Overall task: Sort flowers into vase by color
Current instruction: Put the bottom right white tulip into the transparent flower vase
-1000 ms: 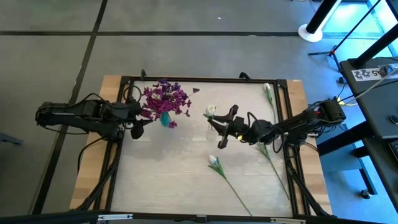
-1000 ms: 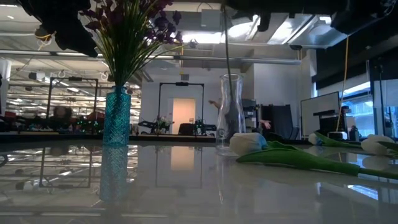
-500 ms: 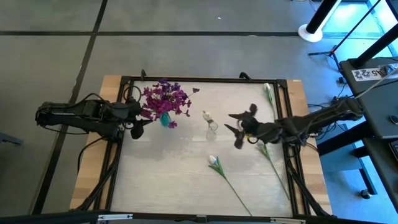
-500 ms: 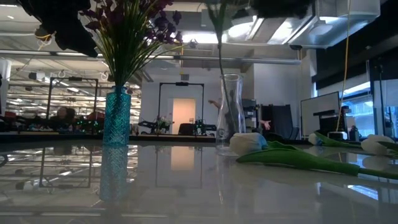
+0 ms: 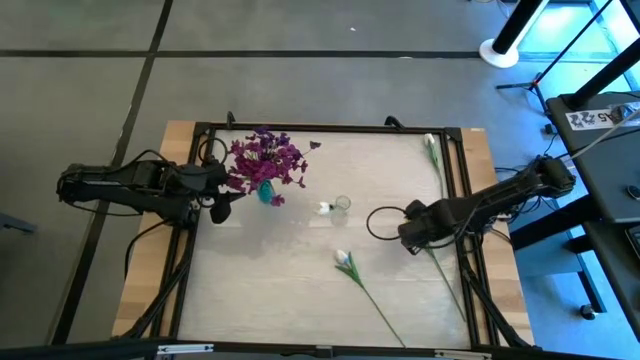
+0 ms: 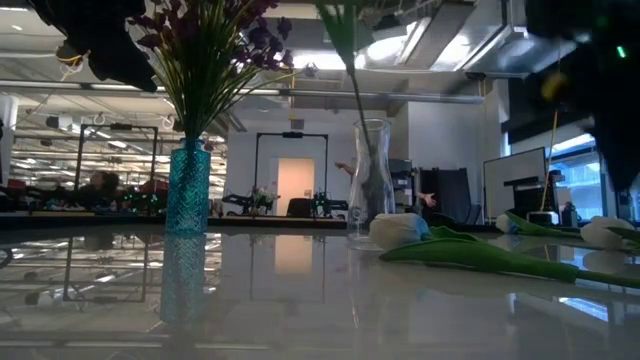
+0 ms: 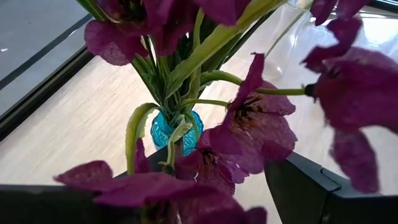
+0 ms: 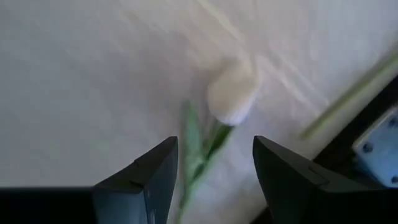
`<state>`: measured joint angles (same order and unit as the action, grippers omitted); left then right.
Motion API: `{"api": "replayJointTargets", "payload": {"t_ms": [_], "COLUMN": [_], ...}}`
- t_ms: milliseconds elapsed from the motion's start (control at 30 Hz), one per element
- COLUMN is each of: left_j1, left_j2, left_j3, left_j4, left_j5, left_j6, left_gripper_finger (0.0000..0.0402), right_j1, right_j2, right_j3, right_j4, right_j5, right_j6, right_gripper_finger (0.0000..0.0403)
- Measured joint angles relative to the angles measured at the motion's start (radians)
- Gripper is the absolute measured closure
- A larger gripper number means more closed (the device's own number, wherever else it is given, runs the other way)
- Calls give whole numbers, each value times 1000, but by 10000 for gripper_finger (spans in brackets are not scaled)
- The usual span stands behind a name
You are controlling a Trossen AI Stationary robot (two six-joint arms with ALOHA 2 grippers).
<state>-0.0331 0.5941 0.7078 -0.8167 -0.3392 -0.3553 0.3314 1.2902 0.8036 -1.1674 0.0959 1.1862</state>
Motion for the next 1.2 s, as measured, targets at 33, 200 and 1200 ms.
{"api": "replayJointTargets", "payload": {"t_ms": [33, 200, 1200], "left_j1": [0, 0, 0], "left_j2": [0, 0, 0], "left_j3": [0, 0, 0], "left_j4": [-1, -1, -2], "left_j5": [0, 0, 0], "left_j6": [0, 0, 0], "left_gripper_finger": [188, 188, 188], "right_j1": [-9, -27, 56], "right_j2": [2, 3, -64], "right_j3": [-35, -170, 261], "right_j4": [18, 148, 575], "right_j5": [-25, -112, 48], "right_j6": [11, 57, -727], "right_gripper_finger": [193, 193, 391]}}
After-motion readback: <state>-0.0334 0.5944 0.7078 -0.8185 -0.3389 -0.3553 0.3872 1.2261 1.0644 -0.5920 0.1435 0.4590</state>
